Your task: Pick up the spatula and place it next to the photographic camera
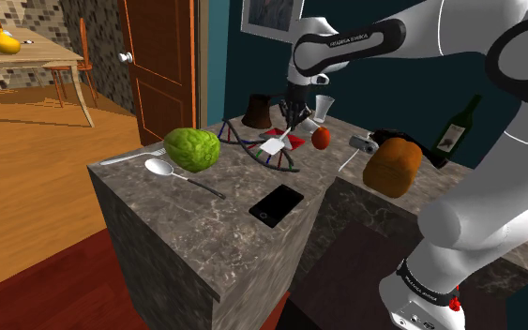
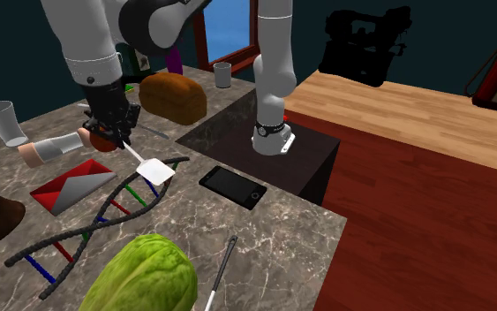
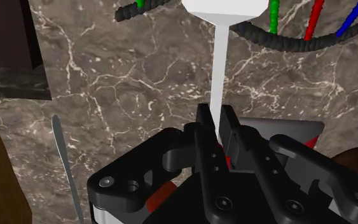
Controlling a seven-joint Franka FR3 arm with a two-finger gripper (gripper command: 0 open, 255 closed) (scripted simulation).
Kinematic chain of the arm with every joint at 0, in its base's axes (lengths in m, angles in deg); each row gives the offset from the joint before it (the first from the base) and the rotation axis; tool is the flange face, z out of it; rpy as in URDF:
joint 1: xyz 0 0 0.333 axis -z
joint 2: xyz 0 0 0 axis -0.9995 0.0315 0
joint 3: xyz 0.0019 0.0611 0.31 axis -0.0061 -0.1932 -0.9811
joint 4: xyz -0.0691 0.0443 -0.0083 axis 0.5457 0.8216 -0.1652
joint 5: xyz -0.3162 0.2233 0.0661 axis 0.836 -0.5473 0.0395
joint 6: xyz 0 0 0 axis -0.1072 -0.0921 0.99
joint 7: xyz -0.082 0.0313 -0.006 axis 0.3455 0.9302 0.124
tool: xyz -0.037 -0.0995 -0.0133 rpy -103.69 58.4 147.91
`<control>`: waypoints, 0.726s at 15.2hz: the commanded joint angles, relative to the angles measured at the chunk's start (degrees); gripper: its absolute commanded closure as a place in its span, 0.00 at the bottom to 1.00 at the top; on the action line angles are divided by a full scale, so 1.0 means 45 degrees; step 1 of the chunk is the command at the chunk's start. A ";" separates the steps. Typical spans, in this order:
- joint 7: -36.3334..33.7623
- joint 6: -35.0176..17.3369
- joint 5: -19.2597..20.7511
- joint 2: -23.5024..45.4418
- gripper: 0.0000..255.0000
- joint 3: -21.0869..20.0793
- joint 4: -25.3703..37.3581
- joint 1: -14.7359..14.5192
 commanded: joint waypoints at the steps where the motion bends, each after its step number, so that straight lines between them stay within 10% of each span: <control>1: 0.0609 -0.0055 0.0008 0.0039 1.00 0.0285 0.0026 0.0309; 11: 0.3042 0.0159 0.0531 0.1477 1.00 0.1515 0.1720 0.1622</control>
